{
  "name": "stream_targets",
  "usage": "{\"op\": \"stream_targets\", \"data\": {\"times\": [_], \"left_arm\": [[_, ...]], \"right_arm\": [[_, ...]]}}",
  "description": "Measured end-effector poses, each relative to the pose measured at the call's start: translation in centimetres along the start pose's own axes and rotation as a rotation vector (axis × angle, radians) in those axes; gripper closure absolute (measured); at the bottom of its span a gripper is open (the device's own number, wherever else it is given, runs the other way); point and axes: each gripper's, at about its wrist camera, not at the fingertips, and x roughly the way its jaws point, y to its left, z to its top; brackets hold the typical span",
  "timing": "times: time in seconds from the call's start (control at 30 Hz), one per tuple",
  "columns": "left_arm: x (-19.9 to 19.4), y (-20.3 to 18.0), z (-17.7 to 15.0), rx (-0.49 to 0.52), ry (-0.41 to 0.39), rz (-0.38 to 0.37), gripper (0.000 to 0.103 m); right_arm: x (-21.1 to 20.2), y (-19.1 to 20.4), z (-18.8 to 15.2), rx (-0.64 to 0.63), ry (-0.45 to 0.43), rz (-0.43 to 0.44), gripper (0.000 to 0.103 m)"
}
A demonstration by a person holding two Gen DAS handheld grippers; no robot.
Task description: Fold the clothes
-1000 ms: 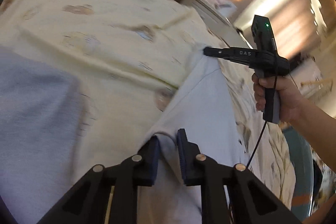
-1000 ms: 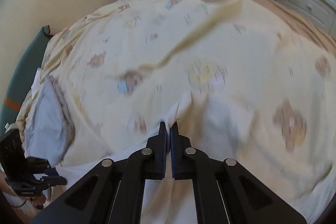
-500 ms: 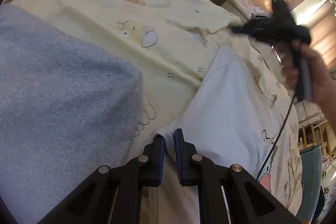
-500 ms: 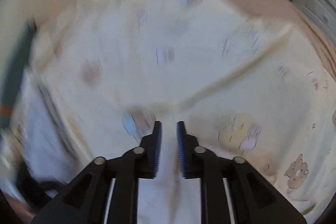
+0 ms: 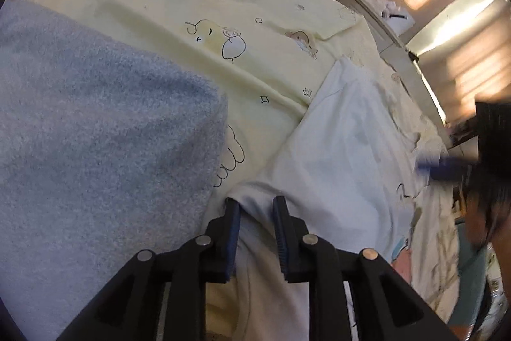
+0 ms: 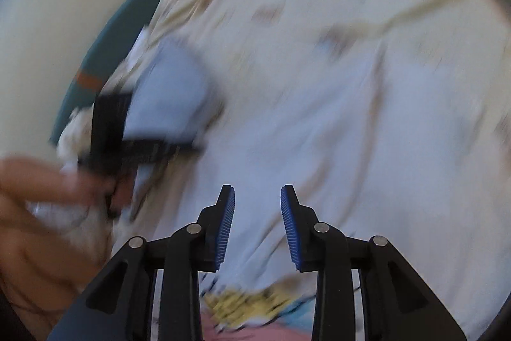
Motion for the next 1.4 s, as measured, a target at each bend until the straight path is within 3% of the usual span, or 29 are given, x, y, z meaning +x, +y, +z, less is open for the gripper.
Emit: {"op": "stream_targets", "data": {"times": [0.03, 0.07, 0.1, 0.23, 0.37, 0.53, 0.67, 0.8, 0.9, 0.97, 1.03, 1.07, 1.13, 1.2, 1.23, 1.4], "left_arm": [[-0.1, 0.0, -0.1, -0.001, -0.003, 0.035, 0.061], [-0.2, 0.2, -0.2, -0.004, -0.008, 0.067, 0.058], [-0.4, 0.4, -0.3, -0.008, -0.010, 0.084, 0.058], [-1.8, 0.5, -0.8, -0.005, -0.027, 0.094, 0.058], [-3.6, -0.6, -2.4, 0.026, -0.031, 0.088, 0.058], [-5.4, -2.3, -6.6, 0.054, 0.015, 0.037, 0.053], [-5.8, -4.4, -9.9, 0.168, 0.088, 0.001, 0.053], [-7.7, -7.4, -9.9, 0.366, 0.118, 0.008, 0.053], [-12.0, -11.0, -9.5, 0.609, 0.094, 0.080, 0.047], [-16.2, -12.9, -9.5, 0.732, 0.065, 0.131, 0.037], [-20.3, -14.3, -9.6, 0.760, 0.080, 0.109, 0.024], [-22.0, -14.9, -9.8, 0.777, 0.085, 0.085, 0.024], [-24.9, -16.3, -10.4, 0.831, 0.081, 0.039, 0.023], [-25.9, -17.1, -10.9, 0.869, 0.078, 0.020, 0.018], [-26.0, -17.3, -11.1, 0.880, 0.078, 0.022, 0.018], [-24.8, -17.3, -11.0, 0.886, 0.031, 0.043, 0.018]], "right_arm": [[1.7, 0.0, -1.4, 0.004, 0.042, -0.052, 0.069], [3.6, -0.1, -2.8, 0.016, 0.092, -0.101, 0.069], [5.3, -0.3, -4.1, 0.020, 0.139, -0.157, 0.069], [3.7, 1.0, -5.5, 0.005, 0.110, -0.243, 0.069], [-1.8, 2.7, -9.0, -0.006, 0.005, -0.287, 0.069], [-9.3, 4.1, -17.6, 0.259, -0.269, -0.237, 0.069], [-12.1, 6.8, -24.0, 0.352, -0.371, -0.289, 0.069], [-15.3, 10.3, -28.3, 0.363, -0.397, -0.381, 0.069], [-20.6, 14.4, -29.9, 0.329, -0.425, -0.512, 0.069], [-24.5, 17.7, -31.3, 0.344, -0.478, -0.593, 0.069], [-27.9, 21.4, -32.4, 0.345, -0.468, -0.679, 0.069], [-29.1, 22.9, -32.8, 0.333, -0.460, -0.716, 0.069], [-30.8, 25.7, -33.2, 0.301, -0.445, -0.781, 0.059], [-32.6, 28.4, -33.7, 0.269, -0.431, -0.845, 0.025], [-33.5, 29.8, -33.9, 0.252, -0.423, -0.876, 0.000], [-34.2, 30.1, -32.0, 0.205, -0.384, -0.949, 0.000]]}}
